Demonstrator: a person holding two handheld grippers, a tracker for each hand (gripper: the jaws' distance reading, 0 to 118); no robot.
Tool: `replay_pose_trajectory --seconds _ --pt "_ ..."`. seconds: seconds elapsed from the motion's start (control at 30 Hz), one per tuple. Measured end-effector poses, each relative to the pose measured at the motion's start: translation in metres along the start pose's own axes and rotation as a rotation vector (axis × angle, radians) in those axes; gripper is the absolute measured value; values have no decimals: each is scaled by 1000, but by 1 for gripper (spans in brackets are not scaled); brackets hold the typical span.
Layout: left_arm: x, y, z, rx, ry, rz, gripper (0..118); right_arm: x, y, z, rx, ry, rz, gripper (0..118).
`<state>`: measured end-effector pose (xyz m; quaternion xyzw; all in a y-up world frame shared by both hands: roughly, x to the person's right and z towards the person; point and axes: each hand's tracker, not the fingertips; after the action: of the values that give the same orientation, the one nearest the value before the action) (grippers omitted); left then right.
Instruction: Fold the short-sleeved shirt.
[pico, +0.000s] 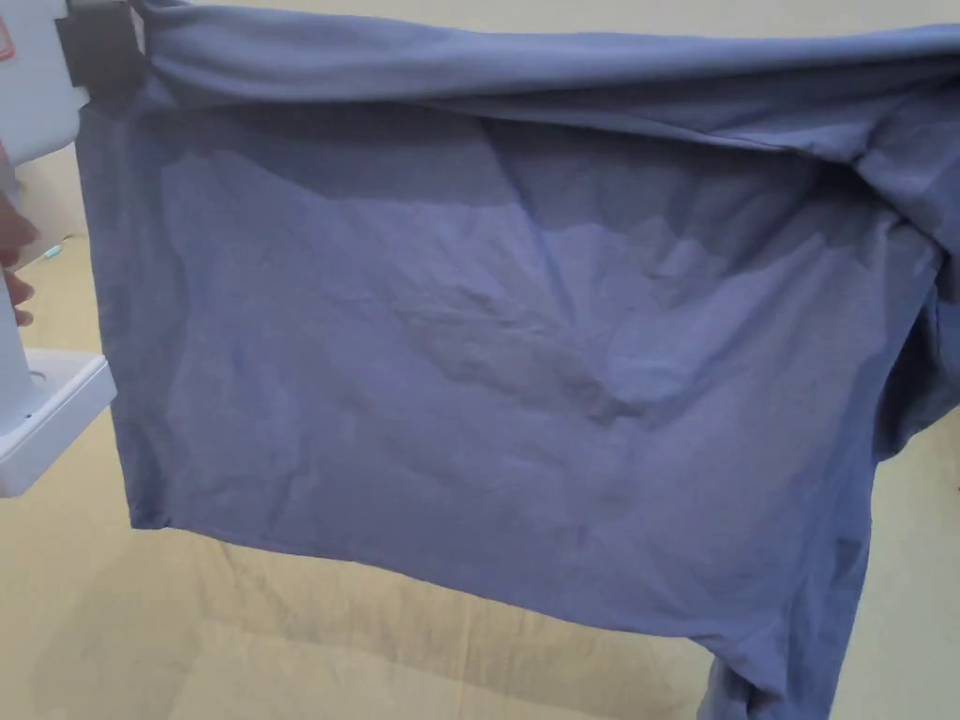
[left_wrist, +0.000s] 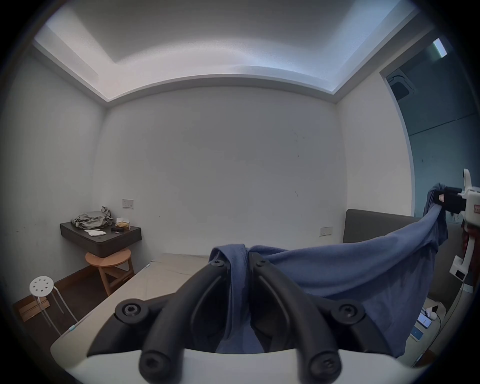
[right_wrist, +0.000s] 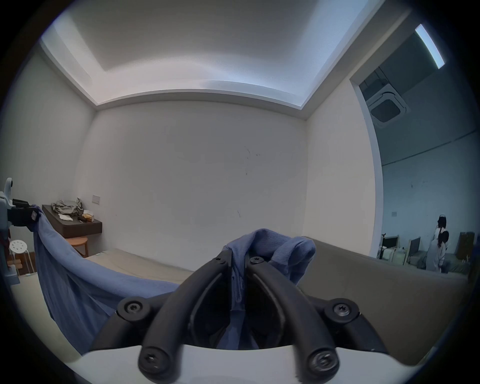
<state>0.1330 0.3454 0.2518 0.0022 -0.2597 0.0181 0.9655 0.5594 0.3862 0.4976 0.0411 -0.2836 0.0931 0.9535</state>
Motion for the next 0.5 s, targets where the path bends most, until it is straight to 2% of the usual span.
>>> replay_pose_trajectory --seconds 0.37,0.5 --pt "3 3 -122 -66 21 -31 11 -15 -4 -111 -31 -64 49 11" --pt "-1 -7 -159 -92 38 0 11 -22 -19 -135 -51 -78 48 11"
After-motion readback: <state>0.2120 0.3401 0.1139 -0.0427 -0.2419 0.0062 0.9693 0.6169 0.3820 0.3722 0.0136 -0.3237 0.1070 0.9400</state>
